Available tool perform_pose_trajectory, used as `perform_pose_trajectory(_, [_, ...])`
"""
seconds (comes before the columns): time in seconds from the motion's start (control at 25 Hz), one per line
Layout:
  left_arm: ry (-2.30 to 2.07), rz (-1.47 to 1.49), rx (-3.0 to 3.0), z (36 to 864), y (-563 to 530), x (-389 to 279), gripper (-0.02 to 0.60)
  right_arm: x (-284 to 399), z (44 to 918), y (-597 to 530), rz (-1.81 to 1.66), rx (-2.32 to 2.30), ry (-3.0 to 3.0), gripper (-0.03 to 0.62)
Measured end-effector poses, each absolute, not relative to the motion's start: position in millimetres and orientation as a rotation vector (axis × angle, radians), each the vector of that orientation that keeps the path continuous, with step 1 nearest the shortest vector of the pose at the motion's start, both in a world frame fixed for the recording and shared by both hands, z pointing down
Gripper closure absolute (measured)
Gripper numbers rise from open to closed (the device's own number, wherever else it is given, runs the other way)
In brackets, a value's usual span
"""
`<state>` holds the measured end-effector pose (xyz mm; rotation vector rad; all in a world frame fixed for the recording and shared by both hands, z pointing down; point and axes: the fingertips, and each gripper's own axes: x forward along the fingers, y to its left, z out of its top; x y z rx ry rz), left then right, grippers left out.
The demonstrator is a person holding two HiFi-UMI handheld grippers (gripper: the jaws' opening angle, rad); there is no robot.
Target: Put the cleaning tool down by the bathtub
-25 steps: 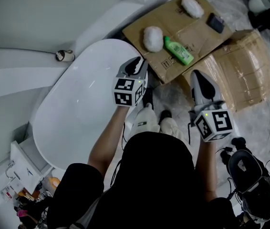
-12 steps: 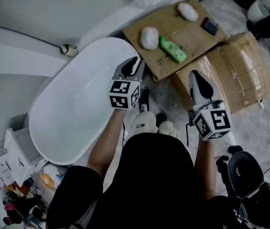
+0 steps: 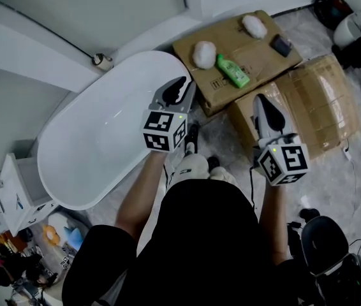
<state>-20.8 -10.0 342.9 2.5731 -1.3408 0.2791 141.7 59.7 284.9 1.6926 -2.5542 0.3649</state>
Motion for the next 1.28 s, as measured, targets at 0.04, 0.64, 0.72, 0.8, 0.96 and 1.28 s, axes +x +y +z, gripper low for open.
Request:
perform_pose_trajectory(0.04, [-1.343, 0.270, 2.581, 337.4, -6.3, -20.9, 0.502, 140.4, 281.6, 61.0, 0.356, 1.690, -2.562, 0.583])
perform_pose_trajectory(0.64, [-1.358, 0.130, 2.699, 273.7, 41.7, -25.1, 0.533, 121.5, 247.6, 89.0, 0.230, 1.688, -2.641, 0.583])
perform_pose_trajectory(0.72, [-1.356, 0.118, 2.710, 267.3, 45.7, -26.8, 0.541, 119.1, 243.3, 91.6, 0.214, 1.688, -2.645, 0.583])
perform_pose_trajectory(0.8, [-1.360, 0.109, 2.719, 261.7, 48.0, -28.0, 0.542, 117.5, 239.8, 92.7, 0.204, 1.686, -2.650, 0.583])
perform_pose_trajectory(0.96, [-1.376, 0.080, 2.723, 251.7, 50.3, -32.5, 0.552, 115.7, 236.0, 93.2, 0.200, 1.680, -2.657, 0.583])
perform_pose_trajectory(1.28, [-1.387, 0.046, 2.720, 244.7, 49.8, -38.3, 0.576, 109.6, 226.4, 88.2, 0.157, 1.663, -2.667, 0.583])
